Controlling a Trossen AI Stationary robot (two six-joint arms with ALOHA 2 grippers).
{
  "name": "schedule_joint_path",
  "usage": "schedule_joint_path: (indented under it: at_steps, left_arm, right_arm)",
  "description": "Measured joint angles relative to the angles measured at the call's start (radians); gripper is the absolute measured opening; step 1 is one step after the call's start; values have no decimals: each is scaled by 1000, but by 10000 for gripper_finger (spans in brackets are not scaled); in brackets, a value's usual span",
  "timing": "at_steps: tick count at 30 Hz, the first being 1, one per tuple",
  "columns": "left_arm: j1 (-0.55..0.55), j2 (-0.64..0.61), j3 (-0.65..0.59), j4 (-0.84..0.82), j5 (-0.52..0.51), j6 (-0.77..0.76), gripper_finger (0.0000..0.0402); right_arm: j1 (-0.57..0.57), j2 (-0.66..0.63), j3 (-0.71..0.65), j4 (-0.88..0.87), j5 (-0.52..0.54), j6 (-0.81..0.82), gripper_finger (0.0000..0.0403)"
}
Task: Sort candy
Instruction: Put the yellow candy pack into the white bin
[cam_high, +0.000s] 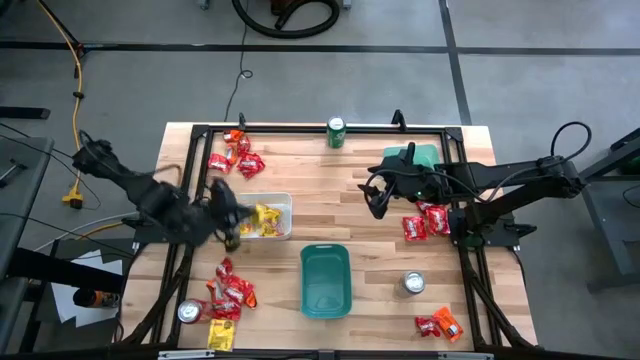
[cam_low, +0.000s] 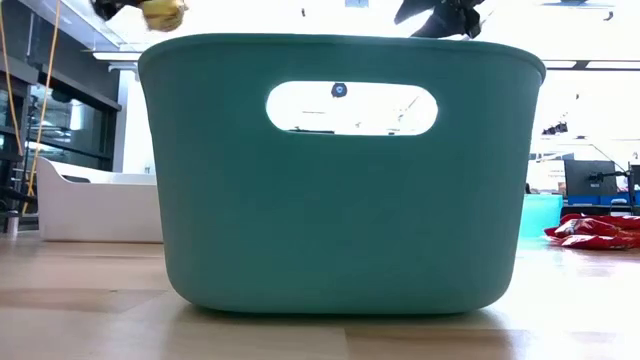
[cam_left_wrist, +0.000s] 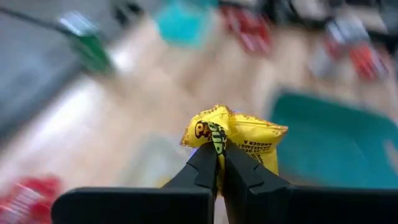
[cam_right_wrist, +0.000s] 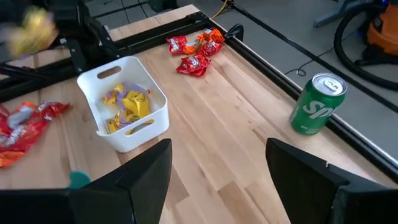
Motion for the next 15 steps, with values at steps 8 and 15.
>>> schedule_joint_path:
  at_steps: [8, 15]
  left_arm:
    - [146, -139, -165, 95, 19, 66, 0]
    - [208, -102, -414, 345, 157, 39, 1]
  right_arm:
    - [0, 0, 0, 32, -2, 15, 256]
    - [0, 0, 0, 46, -2, 16, 256]
